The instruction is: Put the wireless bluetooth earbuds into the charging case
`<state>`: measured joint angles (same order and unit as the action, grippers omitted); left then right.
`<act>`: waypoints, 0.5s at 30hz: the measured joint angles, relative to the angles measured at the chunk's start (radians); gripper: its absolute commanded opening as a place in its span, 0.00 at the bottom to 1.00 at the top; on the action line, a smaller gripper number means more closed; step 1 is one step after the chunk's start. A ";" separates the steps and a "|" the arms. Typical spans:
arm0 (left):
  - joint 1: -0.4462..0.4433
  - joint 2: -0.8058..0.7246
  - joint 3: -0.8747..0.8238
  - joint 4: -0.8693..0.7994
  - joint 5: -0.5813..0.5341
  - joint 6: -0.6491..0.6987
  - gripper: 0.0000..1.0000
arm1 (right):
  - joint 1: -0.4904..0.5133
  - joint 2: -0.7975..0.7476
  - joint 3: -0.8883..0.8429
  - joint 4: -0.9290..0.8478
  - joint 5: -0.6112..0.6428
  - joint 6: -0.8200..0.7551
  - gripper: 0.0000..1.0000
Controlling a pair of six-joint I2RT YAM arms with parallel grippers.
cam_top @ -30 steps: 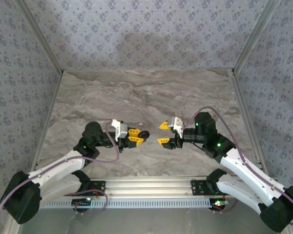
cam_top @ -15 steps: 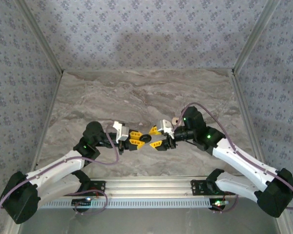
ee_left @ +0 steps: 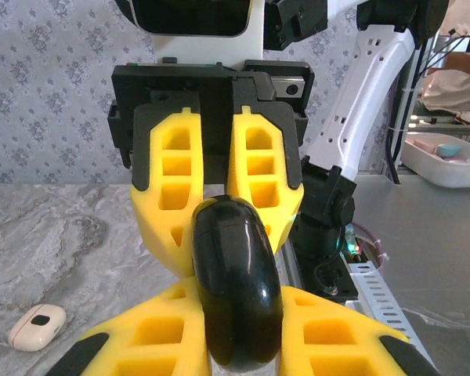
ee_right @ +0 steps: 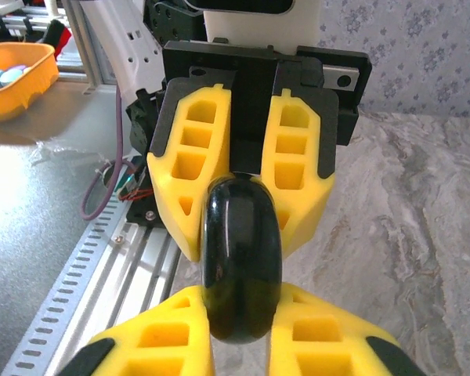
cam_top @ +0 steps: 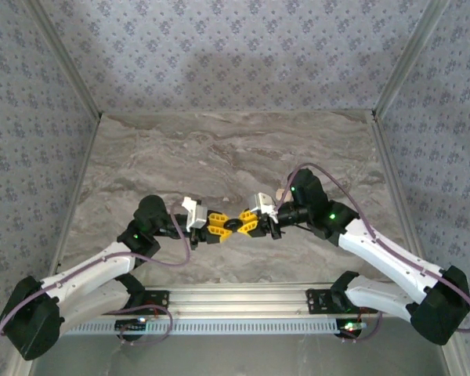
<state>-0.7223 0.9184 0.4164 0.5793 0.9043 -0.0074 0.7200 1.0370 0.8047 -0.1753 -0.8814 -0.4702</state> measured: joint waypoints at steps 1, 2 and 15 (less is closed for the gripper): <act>0.000 -0.003 0.000 -0.005 -0.001 0.007 0.21 | 0.001 0.000 0.005 -0.012 0.002 -0.002 0.13; 0.000 -0.007 0.001 -0.013 -0.004 0.015 0.27 | 0.003 0.000 0.009 -0.025 0.006 -0.008 0.13; -0.018 -0.067 0.093 -0.472 -0.153 0.336 0.60 | 0.084 -0.060 0.074 -0.325 0.413 -0.160 0.14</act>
<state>-0.7399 0.8516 0.5091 0.1078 0.7509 0.3283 0.8040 0.9768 0.8783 -0.5007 -0.4683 -0.6304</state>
